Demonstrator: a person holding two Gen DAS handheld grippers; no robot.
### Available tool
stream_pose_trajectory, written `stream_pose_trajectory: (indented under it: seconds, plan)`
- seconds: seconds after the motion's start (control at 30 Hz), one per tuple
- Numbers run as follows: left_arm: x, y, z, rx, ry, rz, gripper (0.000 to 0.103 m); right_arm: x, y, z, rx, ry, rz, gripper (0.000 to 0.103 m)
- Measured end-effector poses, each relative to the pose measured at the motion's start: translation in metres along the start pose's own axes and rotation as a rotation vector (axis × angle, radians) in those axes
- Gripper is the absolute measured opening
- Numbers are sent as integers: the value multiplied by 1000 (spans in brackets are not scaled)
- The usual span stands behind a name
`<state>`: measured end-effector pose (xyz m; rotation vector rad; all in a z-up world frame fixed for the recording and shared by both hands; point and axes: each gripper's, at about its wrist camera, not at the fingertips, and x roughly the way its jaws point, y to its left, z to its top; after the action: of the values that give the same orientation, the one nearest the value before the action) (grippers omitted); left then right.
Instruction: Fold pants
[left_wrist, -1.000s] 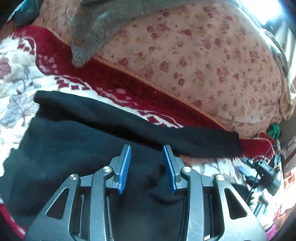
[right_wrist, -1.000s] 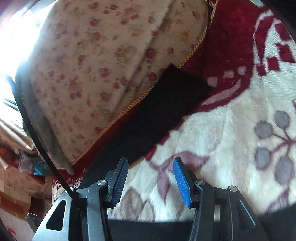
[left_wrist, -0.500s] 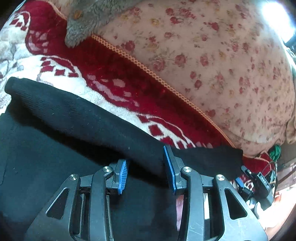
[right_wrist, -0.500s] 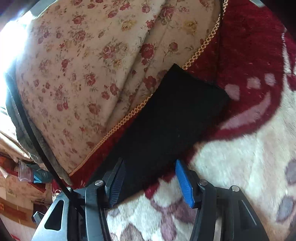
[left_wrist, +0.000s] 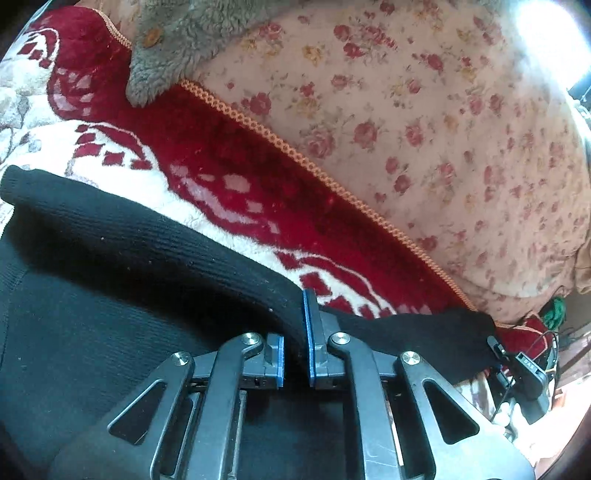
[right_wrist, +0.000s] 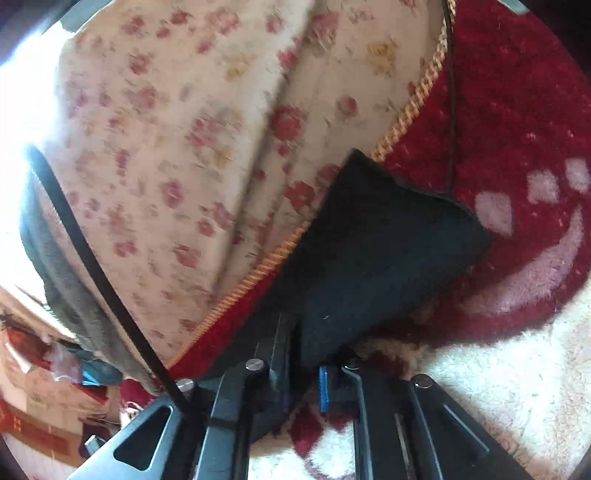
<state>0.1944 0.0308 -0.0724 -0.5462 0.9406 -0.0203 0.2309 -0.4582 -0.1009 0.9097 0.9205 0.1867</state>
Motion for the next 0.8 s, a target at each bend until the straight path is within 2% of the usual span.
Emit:
stream_pose_trajectory:
  seconds: [0.17, 0.37, 0.63, 0.8]
  plan:
    - [-25, -5, -1, 24, -35, -38, 6, -22, 18, -6, -78, -36, 19, 7]
    - [-60, -14, -11, 67, -68, -72, 6, -52, 23, -16, -66, -74, 59, 7]
    - [-107, -19, -45, 135, -90, -116, 6, -123, 22, -39, -86, -123, 87, 7]
    - [-133, -16, -70, 177, -103, -131, 6, -162, 18, -68, -97, -144, 91, 7]
